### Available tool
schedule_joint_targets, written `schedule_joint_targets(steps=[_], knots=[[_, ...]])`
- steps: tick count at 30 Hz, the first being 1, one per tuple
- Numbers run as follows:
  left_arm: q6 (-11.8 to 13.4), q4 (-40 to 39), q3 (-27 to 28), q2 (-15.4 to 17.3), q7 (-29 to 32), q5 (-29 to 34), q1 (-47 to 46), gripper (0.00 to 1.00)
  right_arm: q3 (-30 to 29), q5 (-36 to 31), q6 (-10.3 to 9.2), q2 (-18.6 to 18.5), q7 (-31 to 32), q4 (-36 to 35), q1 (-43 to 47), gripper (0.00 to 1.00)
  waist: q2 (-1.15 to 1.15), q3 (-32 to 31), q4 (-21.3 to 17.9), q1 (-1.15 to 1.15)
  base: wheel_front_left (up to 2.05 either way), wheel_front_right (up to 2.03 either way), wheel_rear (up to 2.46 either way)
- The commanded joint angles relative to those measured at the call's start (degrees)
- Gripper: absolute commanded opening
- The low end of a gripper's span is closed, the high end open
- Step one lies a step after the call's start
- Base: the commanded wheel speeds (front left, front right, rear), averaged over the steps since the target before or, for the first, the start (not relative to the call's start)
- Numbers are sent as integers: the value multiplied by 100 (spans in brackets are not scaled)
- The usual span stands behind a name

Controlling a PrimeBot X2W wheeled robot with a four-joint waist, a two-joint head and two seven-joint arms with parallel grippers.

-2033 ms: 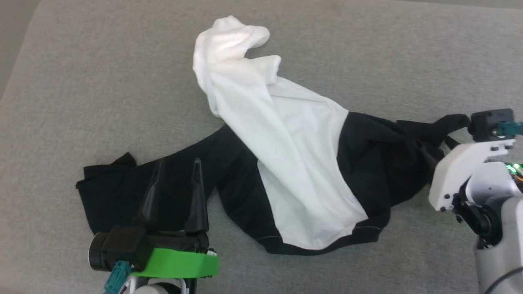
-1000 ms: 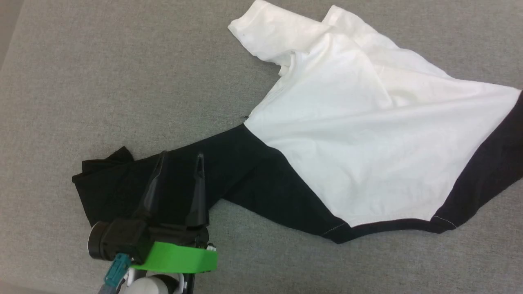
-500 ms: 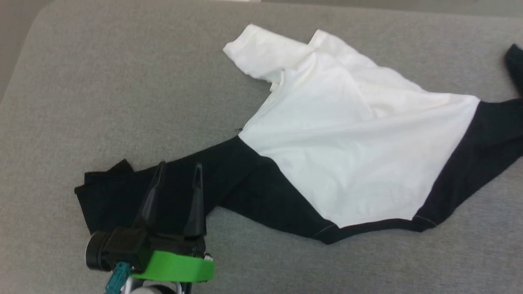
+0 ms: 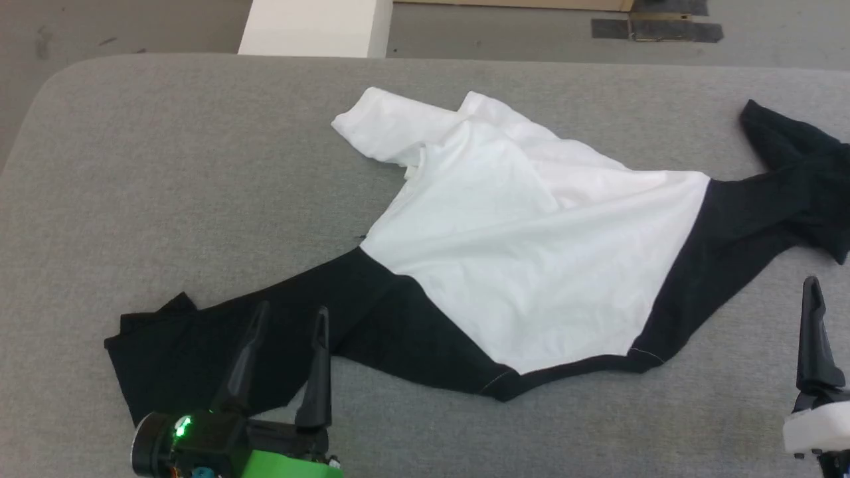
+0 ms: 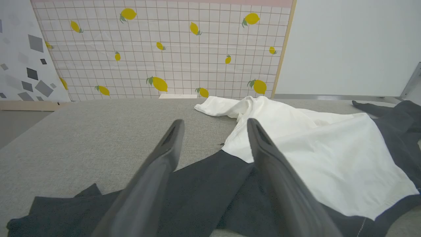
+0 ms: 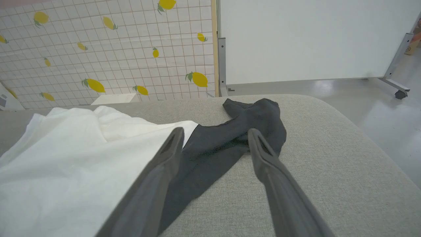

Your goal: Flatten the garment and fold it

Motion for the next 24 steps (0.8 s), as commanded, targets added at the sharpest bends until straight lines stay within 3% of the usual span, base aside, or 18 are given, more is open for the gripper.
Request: schedule_joint_targets(steps=[1, 4, 10, 20, 24], knots=[[-9, -37, -36, 40, -21, 69, 76, 100, 4, 111, -10, -1, -81, 53, 61, 100, 0, -70, -81, 0, 0, 0, 0], [-112, -75, -209, 157, 97, 223, 37, 100, 14, 160, -10, 0, -153, 108, 74, 100, 0, -91, -111, 0, 0, 0, 0], [-646, -65, -953, 861, 970, 566, -464, 100, -11, 99, -10, 1, -126, 16, -96, 100, 0, 27, -104, 0, 0, 0, 0], [-749, 698, -2628, 2002, 2143, 214, -1696, 100, 125, 224, -10, 1, -62, -99, -246, 100, 0, 597, -49, 0, 0, 0, 0], [-750, 1054, -2965, 2085, 2152, 154, -2196, 100, 129, 198, -10, 1, -43, -193, -339, 100, 0, 787, -54, 0, 0, 0, 0]])
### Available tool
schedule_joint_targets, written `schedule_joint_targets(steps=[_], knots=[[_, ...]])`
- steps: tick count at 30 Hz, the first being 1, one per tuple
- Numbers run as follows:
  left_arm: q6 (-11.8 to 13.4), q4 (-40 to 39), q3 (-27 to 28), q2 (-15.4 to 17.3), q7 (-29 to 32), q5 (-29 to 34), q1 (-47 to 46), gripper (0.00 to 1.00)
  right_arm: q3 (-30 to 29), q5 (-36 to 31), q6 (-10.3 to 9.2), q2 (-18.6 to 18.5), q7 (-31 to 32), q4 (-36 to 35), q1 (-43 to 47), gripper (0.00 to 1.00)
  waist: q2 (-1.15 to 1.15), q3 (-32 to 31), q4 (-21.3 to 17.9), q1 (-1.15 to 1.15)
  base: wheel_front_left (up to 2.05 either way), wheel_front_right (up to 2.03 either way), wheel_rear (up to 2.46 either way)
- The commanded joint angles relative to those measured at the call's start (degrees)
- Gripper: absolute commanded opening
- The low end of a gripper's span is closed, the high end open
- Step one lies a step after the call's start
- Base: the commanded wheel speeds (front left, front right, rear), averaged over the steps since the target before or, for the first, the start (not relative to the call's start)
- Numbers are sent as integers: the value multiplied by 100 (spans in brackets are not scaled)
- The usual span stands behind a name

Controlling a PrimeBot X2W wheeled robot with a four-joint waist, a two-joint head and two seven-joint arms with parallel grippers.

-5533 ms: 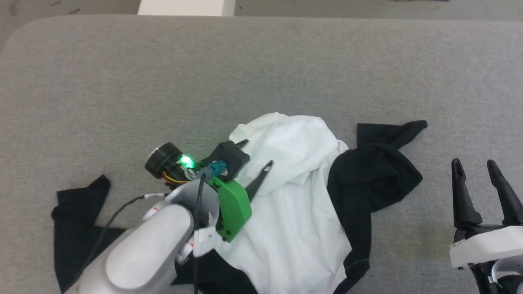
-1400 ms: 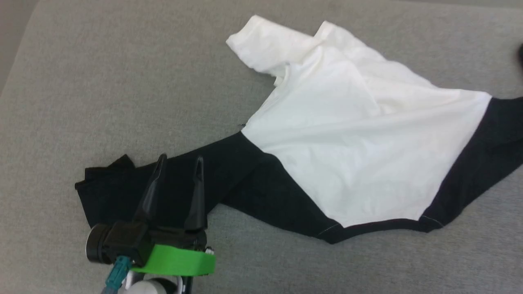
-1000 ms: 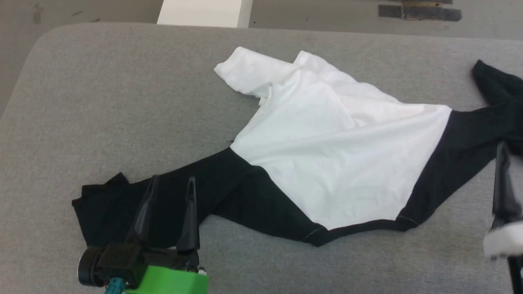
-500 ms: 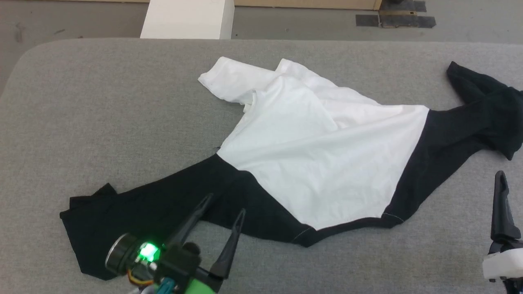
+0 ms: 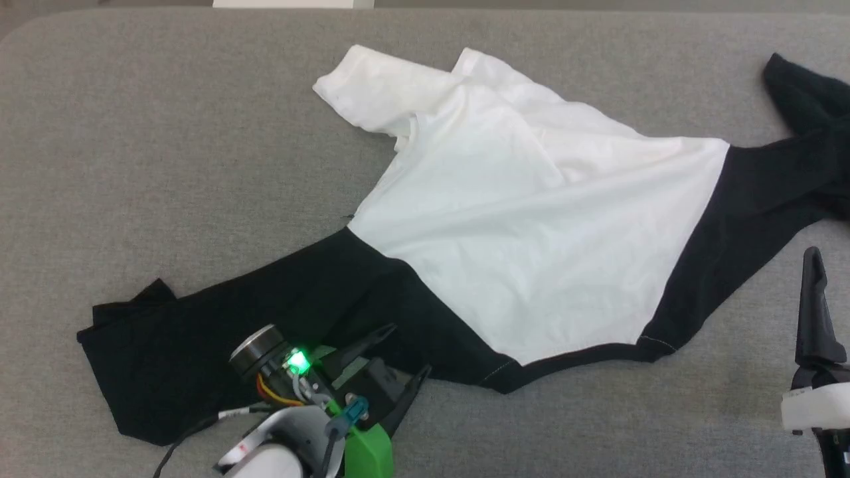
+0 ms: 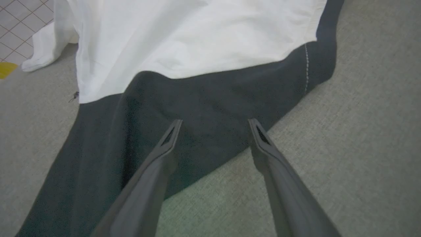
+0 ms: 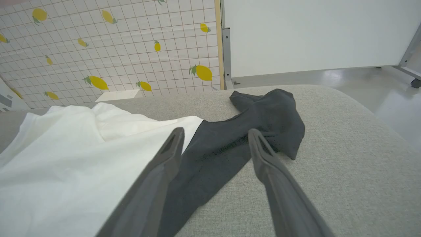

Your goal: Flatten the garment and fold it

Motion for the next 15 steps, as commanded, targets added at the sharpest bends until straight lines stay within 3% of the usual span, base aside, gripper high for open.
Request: schedule_joint_targets(steps=[1, 11, 12, 15], knots=[[-17, 129, -95, 33, 22, -14, -192, 100, 17, -12, -9, 2, 10, -56, -120, 100, 0, 178, -4, 0, 0, 0, 0], [-18, 904, -1185, 348, 1098, -554, -791, 100, 36, -3, -9, 3, 88, -196, -236, 100, 0, 338, -106, 0, 0, 0, 0], [-18, 952, -1278, 357, 1096, -658, -840, 0, 33, 1, -9, 3, 90, -188, -245, 100, 0, 344, -108, 0, 0, 0, 0], [-18, 1139, -1563, 414, 1166, -910, -962, 0, 36, 22, -9, 3, 91, -165, -274, 100, 0, 337, -110, 0, 0, 0, 0]])
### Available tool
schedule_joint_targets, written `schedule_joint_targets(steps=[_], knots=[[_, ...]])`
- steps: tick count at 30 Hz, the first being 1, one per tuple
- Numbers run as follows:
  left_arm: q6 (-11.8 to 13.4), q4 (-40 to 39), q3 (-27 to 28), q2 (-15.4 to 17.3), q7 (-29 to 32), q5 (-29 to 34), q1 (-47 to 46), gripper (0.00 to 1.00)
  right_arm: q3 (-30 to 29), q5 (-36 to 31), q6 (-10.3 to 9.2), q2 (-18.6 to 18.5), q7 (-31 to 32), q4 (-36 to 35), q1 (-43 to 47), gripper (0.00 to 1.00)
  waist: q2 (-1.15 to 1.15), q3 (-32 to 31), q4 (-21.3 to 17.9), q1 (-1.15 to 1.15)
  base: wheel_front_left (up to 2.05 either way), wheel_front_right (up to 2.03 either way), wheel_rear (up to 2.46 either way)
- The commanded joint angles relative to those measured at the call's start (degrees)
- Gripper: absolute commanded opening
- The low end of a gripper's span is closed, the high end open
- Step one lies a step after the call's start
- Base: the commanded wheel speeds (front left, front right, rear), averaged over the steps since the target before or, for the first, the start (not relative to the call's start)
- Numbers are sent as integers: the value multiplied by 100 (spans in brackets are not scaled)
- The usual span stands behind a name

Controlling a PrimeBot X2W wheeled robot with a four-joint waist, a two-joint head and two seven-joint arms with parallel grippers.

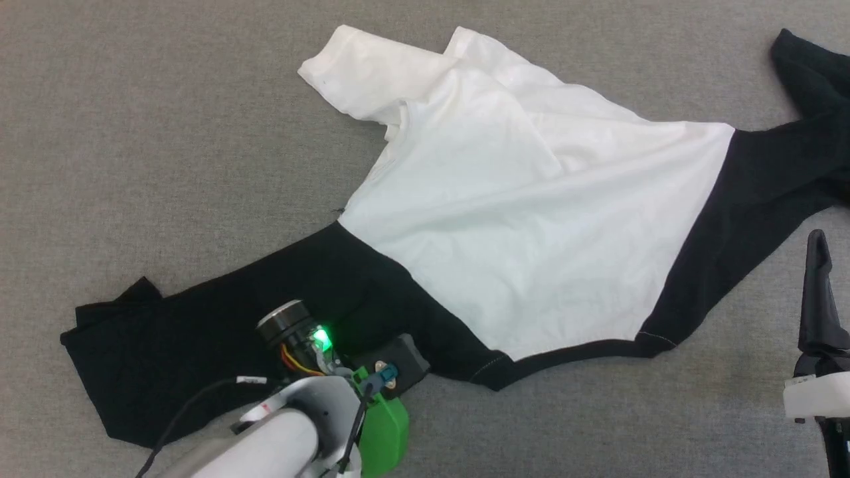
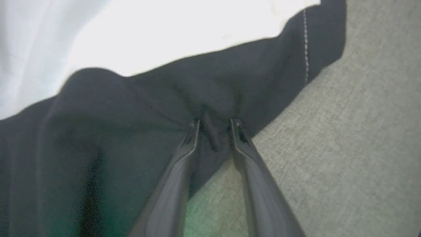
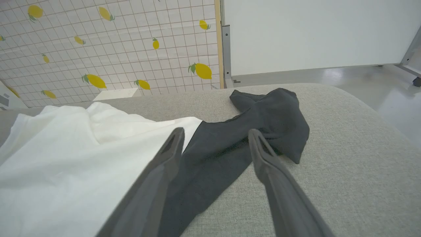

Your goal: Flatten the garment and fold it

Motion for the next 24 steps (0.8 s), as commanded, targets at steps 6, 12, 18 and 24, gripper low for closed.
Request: schedule_joint_targets(steps=[6, 12, 18, 24], knots=[[-2, 874, -265, 7, -108, -477, 78, 0, 48, 41, -9, 2, 14, 67, -122, 100, 0, -172, 31, 0, 0, 0, 0], [645, 667, 472, -129, -1205, -920, 348, 0, 155, 17, -9, 2, 90, 43, -39, 100, 0, -533, 63, 0, 0, 0, 0], [1434, -248, 1167, 93, -1816, -1248, 980, 0, 262, -70, -9, 2, 409, -67, 82, 100, 0, -839, 110, 0, 0, 0, 0], [1721, -1010, 1158, 214, -1722, -1283, 1418, 0, 524, 219, -9, 2, 1597, 72, 500, 100, 0, -880, 274, 0, 0, 0, 0]])
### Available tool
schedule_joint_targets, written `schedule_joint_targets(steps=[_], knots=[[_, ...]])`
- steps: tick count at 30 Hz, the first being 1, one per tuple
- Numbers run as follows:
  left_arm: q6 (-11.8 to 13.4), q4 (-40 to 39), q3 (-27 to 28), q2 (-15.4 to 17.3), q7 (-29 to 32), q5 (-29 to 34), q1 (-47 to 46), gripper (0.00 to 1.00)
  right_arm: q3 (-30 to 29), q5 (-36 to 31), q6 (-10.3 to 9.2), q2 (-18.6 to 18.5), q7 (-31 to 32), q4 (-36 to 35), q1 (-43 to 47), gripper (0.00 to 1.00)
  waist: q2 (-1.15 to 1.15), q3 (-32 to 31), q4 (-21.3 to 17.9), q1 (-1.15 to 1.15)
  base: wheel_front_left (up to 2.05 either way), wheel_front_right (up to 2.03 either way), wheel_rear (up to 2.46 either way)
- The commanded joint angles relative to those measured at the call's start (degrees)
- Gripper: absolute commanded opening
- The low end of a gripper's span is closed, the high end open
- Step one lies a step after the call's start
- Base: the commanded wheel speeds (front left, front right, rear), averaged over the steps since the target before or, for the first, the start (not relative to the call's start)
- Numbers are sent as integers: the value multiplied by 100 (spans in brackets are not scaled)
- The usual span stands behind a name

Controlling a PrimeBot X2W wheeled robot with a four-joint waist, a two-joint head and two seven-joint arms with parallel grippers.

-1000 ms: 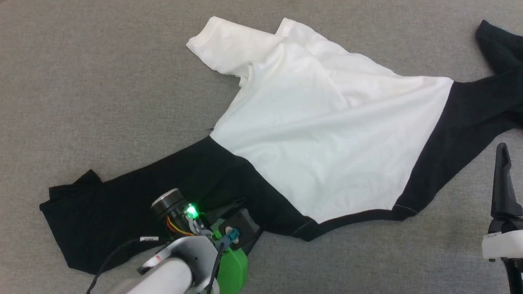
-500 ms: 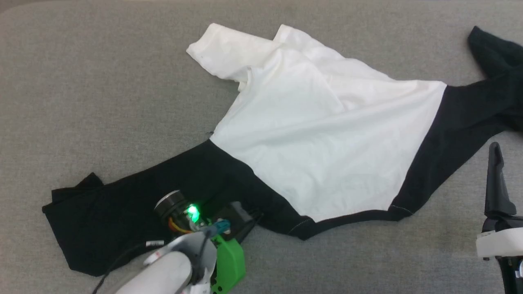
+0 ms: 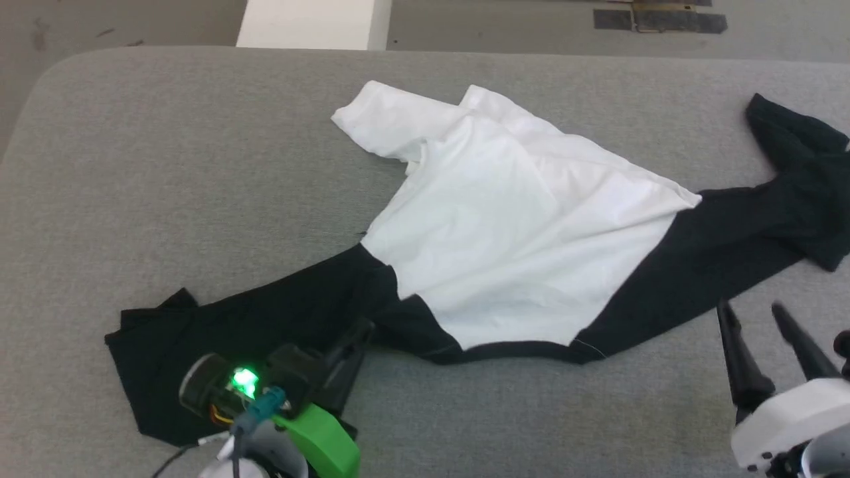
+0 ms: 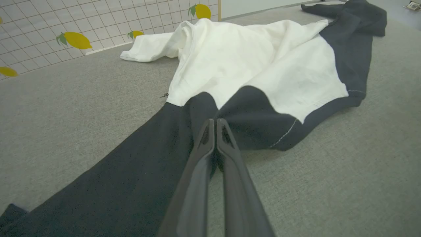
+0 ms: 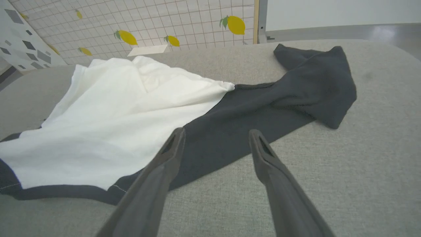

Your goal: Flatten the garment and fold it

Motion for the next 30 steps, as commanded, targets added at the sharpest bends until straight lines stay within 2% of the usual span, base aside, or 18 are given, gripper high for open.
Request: schedule_joint_targets(steps=[1, 4, 15, 25, 28, 29, 30], knots=[[38, -71, -11, -7, 24, 6, 69, 0, -11, 34, -10, -8, 179, 14, 87, 100, 0, 22, 102, 0, 0, 0, 0], [51, -189, -86, -83, 55, 40, 39, 0, -73, 125, -10, -8, 528, 10, 204, 100, 0, 135, 193, 0, 0, 0, 0], [-128, -99, -251, -318, 23, 142, -378, 0, -74, -71, -10, -8, 1051, 249, -154, 100, 0, 613, 495, 0, 0, 0, 0], [-247, 147, -320, -475, -99, 123, -587, 0, -296, -242, -10, -8, 1548, 1113, -629, 100, 0, 794, 747, 0, 0, 0, 0], [-256, 191, -315, -480, -130, 113, -614, 0, -230, -214, -10, -8, 1527, 1274, -761, 100, 0, 821, 762, 0, 0, 0, 0], [-256, 209, -315, -481, -139, 114, -623, 0, -184, -204, -10, -8, 1492, 1306, -815, 92, 0, 822, 759, 0, 0, 0, 0], [-253, 220, -313, -482, -153, 117, -631, 0, -185, -142, -10, -8, 1420, 1320, -873, 31, 0, 817, 752, 0, 0, 0, 0]])
